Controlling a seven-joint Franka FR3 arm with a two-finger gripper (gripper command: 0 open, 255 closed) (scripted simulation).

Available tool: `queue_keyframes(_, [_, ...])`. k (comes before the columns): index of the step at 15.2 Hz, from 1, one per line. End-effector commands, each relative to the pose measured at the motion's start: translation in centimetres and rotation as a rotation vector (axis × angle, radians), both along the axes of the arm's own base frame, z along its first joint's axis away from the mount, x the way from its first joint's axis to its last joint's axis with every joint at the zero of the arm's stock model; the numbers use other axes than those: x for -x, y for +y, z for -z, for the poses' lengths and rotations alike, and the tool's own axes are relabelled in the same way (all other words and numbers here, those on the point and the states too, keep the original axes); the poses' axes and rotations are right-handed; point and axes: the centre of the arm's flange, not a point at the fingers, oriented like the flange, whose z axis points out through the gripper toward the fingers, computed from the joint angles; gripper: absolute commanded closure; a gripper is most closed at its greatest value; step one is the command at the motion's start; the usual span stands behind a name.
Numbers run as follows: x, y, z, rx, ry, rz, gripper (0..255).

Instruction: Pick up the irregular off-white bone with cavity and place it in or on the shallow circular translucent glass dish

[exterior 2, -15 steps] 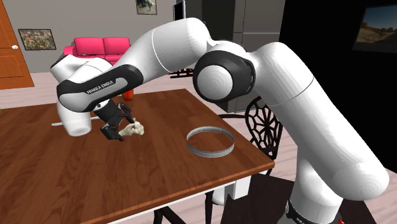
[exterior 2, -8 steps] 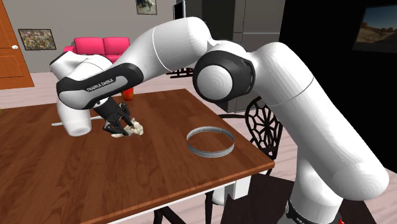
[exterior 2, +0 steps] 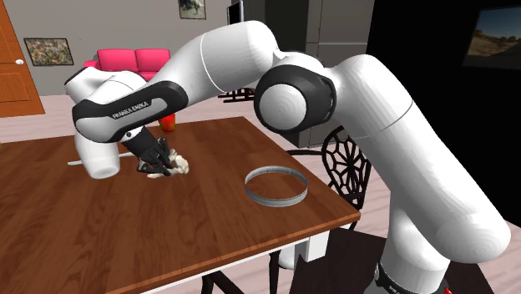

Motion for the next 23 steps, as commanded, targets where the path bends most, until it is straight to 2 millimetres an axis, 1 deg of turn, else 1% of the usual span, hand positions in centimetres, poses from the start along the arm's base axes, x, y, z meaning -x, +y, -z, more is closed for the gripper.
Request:
queue_keyframes(1, [0.0,0.0,-1.0,-0.001,0.002,0.000,255])
queue_keyframes(15, [0.0,0.0,-8.4,-0.001,0.002,0.000,255])
queue_keyframes(16, [0.0,0.0,-8.4,-0.001,0.002,0.000,255])
queue_keyframes(23, [9.2,-1.1,-8.6,-0.001,0.002,0.000,255])
